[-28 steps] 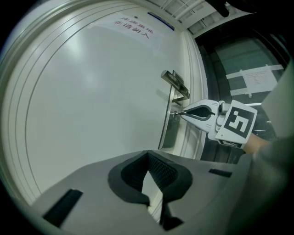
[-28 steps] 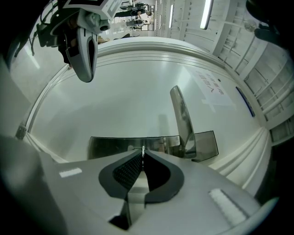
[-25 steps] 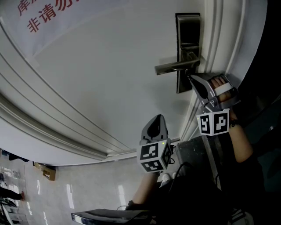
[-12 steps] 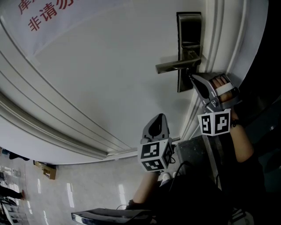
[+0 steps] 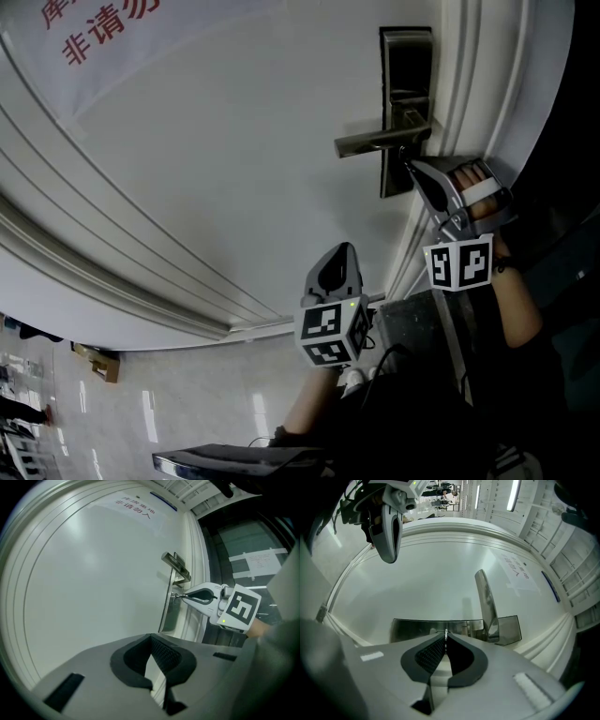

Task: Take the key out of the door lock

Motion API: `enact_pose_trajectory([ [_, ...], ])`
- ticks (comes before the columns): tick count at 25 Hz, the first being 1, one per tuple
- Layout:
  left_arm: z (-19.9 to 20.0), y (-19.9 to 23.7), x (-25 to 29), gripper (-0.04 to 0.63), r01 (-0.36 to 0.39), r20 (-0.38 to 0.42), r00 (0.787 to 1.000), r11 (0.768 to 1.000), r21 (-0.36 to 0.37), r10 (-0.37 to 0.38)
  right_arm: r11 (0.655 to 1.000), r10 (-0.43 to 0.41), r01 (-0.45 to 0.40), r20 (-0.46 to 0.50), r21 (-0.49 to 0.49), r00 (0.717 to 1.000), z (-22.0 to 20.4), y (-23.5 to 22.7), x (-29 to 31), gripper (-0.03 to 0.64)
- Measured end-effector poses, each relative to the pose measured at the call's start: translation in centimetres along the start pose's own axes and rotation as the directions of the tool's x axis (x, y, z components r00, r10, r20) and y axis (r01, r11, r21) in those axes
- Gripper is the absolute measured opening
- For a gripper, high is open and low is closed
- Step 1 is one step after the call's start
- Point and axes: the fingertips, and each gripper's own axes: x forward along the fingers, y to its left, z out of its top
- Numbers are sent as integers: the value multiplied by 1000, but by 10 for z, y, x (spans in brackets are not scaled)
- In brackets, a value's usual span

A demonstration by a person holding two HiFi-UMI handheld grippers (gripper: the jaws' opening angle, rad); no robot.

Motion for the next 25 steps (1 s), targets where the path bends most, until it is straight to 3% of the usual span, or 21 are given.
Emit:
enact_pose_trajectory([
  [25,0,-7,-2,0,10,8,1000,1000,1,-10,1000,-3,3,17,12,1000,2,1,-14,11],
])
